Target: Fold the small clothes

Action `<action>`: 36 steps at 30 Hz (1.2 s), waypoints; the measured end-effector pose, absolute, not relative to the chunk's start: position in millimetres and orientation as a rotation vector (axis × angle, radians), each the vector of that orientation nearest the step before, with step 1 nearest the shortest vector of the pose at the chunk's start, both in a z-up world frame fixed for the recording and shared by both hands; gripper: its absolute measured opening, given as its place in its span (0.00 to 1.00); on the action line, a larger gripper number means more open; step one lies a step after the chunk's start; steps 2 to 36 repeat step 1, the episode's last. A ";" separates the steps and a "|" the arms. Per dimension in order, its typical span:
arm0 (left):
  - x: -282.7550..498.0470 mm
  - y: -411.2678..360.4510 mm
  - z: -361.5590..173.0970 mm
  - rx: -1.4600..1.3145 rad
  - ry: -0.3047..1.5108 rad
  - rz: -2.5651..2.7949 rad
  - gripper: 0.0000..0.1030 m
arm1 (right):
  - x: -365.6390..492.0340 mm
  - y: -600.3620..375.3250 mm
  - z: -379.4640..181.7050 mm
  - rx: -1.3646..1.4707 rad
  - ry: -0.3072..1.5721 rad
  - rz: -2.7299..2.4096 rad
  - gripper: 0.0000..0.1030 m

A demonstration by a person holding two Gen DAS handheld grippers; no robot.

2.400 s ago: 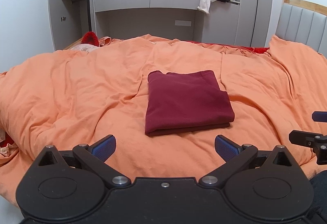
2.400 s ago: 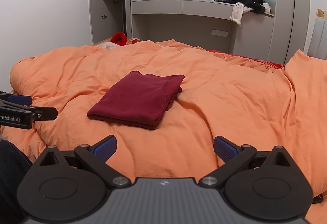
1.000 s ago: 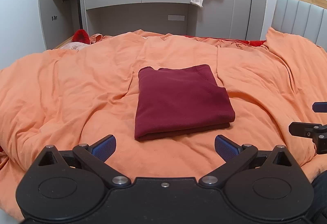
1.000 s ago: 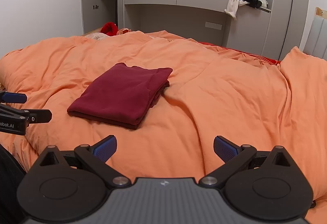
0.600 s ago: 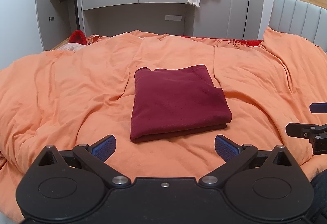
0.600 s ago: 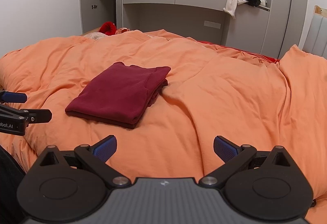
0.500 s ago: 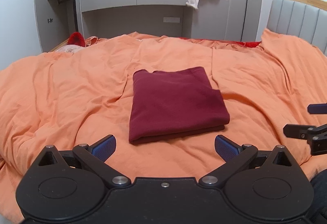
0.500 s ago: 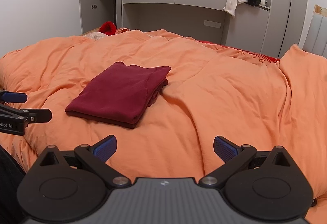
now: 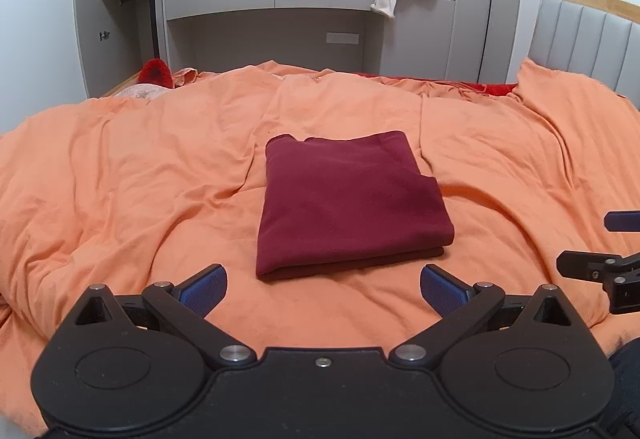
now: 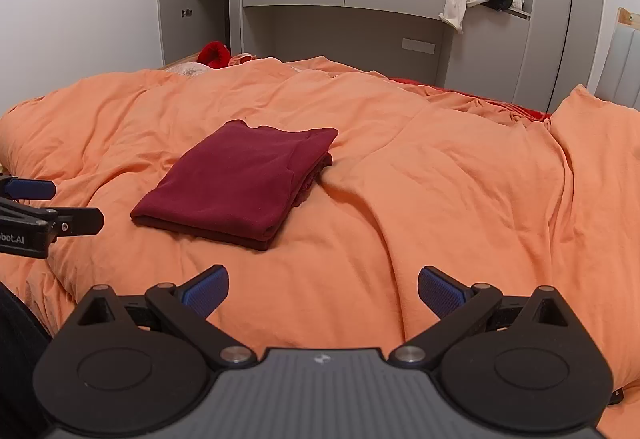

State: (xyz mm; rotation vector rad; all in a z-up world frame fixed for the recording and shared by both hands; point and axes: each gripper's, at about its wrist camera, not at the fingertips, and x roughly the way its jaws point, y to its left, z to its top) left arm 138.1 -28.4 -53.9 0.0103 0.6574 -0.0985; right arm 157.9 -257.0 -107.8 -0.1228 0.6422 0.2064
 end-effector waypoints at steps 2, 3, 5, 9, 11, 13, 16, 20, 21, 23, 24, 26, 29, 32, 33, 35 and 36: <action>138.5 -27.8 -54.3 0.005 0.662 -0.100 1.00 | 157.8 -256.8 -107.8 -0.122 0.642 0.206 1.00; 138.5 -27.8 -54.3 0.005 0.662 -0.100 1.00 | 157.8 -256.8 -107.8 -0.122 0.642 0.206 1.00; 138.5 -27.8 -54.3 0.005 0.662 -0.100 1.00 | 157.8 -256.8 -107.8 -0.122 0.642 0.206 1.00; 138.5 -27.8 -54.3 0.005 0.662 -0.100 1.00 | 157.8 -256.8 -107.8 -0.122 0.642 0.206 1.00; 138.5 -27.8 -54.3 0.005 0.662 -0.100 1.00 | 157.8 -256.8 -107.8 -0.122 0.642 0.206 1.00; 138.5 -27.8 -54.3 0.005 0.662 -0.100 1.00 | 157.8 -256.8 -107.8 -0.122 0.642 0.206 1.00; 138.5 -27.8 -54.3 0.005 0.662 -0.100 1.00 | 157.8 -256.8 -107.8 -0.122 0.642 0.206 1.00; 138.5 -27.8 -54.3 0.005 0.662 -0.100 1.00 | 157.8 -256.8 -107.8 -0.122 0.642 0.206 1.00; 138.5 -27.8 -54.3 0.005 0.662 -0.100 1.00 | 157.8 -256.8 -107.8 -0.122 0.642 0.206 1.00; 138.5 -27.8 -54.3 0.005 0.662 -0.100 1.00 | 157.8 -256.8 -107.8 -0.122 0.642 0.206 1.00; 138.5 -27.8 -54.3 0.005 0.662 -0.100 1.00 | 157.8 -256.8 -107.8 -0.122 0.642 0.206 1.00; 138.5 -27.8 -54.3 0.005 0.662 -0.100 1.00 | 157.8 -256.8 -107.8 -0.122 0.642 0.206 1.00; 138.5 -27.8 -54.3 0.005 0.662 -0.100 1.00 | 157.8 -256.8 -107.8 -0.122 0.642 0.206 1.00; 138.5 -27.8 -54.3 0.005 0.662 -0.100 1.00 | 157.8 -256.8 -107.8 -0.122 0.642 0.206 1.00; 138.5 -27.8 -54.3 0.005 0.662 -0.100 1.00 | 157.8 -256.8 -107.8 -0.122 0.642 0.206 1.00; 138.5 -27.8 -54.3 0.005 0.662 -0.100 1.00 | 157.8 -256.8 -107.8 -0.122 0.642 0.206 1.00; 138.5 -27.8 -54.3 0.005 0.662 -0.100 1.00 | 157.8 -256.8 -107.8 -0.122 0.642 0.206 1.00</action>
